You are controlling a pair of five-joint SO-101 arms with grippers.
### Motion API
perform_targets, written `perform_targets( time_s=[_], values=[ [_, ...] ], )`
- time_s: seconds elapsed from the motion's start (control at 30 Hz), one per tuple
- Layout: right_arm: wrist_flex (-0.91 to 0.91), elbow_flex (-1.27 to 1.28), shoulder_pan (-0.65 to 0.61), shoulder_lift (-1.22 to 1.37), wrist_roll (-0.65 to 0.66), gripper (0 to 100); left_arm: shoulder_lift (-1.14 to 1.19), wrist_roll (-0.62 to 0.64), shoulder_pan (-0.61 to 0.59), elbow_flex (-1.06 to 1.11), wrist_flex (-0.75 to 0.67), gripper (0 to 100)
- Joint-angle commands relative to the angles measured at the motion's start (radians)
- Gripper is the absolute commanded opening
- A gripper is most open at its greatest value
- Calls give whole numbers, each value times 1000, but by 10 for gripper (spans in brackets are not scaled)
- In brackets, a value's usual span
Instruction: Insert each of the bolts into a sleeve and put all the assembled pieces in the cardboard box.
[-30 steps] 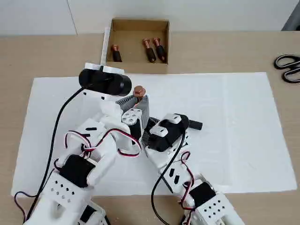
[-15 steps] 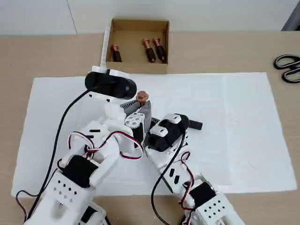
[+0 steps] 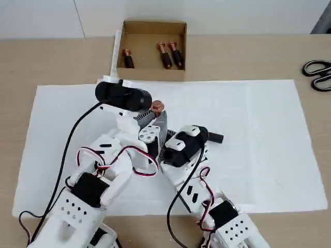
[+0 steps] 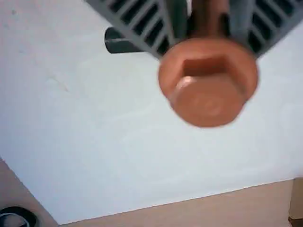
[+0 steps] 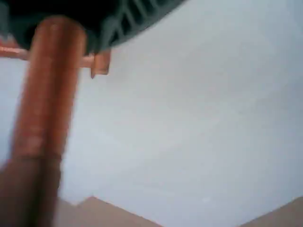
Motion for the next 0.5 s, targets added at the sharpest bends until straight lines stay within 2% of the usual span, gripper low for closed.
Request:
perform_targets(
  time_s=[0.0,0.47],
  values=[
    [-22,-8,1,-19,-5,4,-20,-9,3,-4,-32,6],
    [-22,-8,1,-19,-5,4,-20,-9,-35,-10,-61,6]
  ],
)
